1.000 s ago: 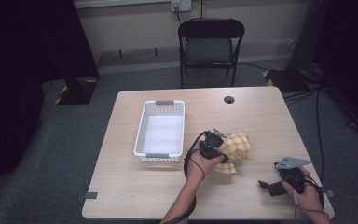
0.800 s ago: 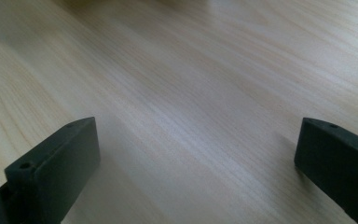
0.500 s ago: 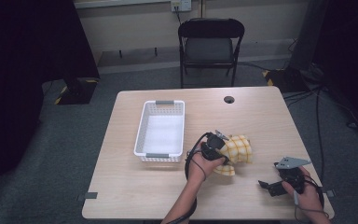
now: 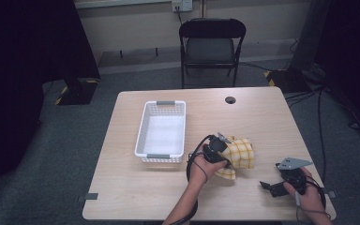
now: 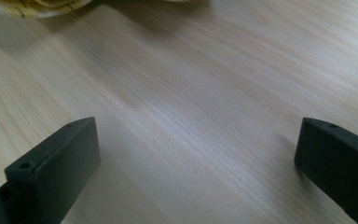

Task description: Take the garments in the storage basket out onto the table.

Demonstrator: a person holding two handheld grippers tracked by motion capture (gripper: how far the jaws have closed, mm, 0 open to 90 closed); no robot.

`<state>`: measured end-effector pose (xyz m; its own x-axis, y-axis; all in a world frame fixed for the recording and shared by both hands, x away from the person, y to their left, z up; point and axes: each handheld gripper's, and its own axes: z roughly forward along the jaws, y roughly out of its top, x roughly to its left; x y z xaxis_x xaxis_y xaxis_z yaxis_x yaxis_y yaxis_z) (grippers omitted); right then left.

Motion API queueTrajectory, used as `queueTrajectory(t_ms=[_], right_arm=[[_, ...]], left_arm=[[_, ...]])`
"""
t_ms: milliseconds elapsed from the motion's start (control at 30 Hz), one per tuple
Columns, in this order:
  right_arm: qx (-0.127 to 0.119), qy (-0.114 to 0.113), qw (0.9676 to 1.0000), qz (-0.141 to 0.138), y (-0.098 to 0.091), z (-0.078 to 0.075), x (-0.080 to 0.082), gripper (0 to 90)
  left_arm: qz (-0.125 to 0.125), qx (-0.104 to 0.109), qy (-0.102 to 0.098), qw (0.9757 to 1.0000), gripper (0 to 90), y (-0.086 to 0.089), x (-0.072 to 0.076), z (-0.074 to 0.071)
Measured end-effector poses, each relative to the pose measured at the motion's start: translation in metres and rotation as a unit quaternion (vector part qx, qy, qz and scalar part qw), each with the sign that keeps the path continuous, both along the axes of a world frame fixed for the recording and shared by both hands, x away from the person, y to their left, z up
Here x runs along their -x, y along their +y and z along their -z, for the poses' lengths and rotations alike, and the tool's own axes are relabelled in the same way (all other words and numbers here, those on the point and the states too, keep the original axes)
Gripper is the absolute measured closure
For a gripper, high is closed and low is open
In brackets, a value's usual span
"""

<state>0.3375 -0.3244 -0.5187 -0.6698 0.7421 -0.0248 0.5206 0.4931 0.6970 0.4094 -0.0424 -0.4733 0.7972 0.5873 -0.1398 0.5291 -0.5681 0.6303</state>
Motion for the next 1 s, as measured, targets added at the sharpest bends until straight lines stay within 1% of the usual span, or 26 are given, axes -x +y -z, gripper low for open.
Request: queueTrajectory(t_ms=[67, 300, 767, 933, 1000], right_arm=[[0.0, 0.0, 1.0, 0.0, 0.0, 0.0, 0.0, 0.0], [0.0, 0.0, 1.0, 0.0, 0.0, 0.0, 0.0, 0.0], [0.0, 0.0, 1.0, 0.0, 0.0, 0.0, 0.0, 0.0], [0.0, 0.0, 1.0, 0.0, 0.0, 0.0, 0.0, 0.0], [0.0, 0.0, 1.0, 0.0, 0.0, 0.0, 0.0, 0.0]], left_arm=[[0.0, -0.003, 0.0, 1.0, 52.9, -0.0001, 0.0002, 0.0003], [0.002, -0.004, 0.001, 1.0, 51.3, 0.0003, 0.0011, 0.0023], [0.012, -0.009, -0.007, 0.9999, 46.0, 0.0016, 0.0047, 0.004], [0.013, -0.014, -0.007, 0.9998, 37.0, 0.0028, 0.0058, 0.0052], [0.013, -0.02, -0.012, 0.9996, 33.1, 0.0031, 0.0066, 0.0056]])
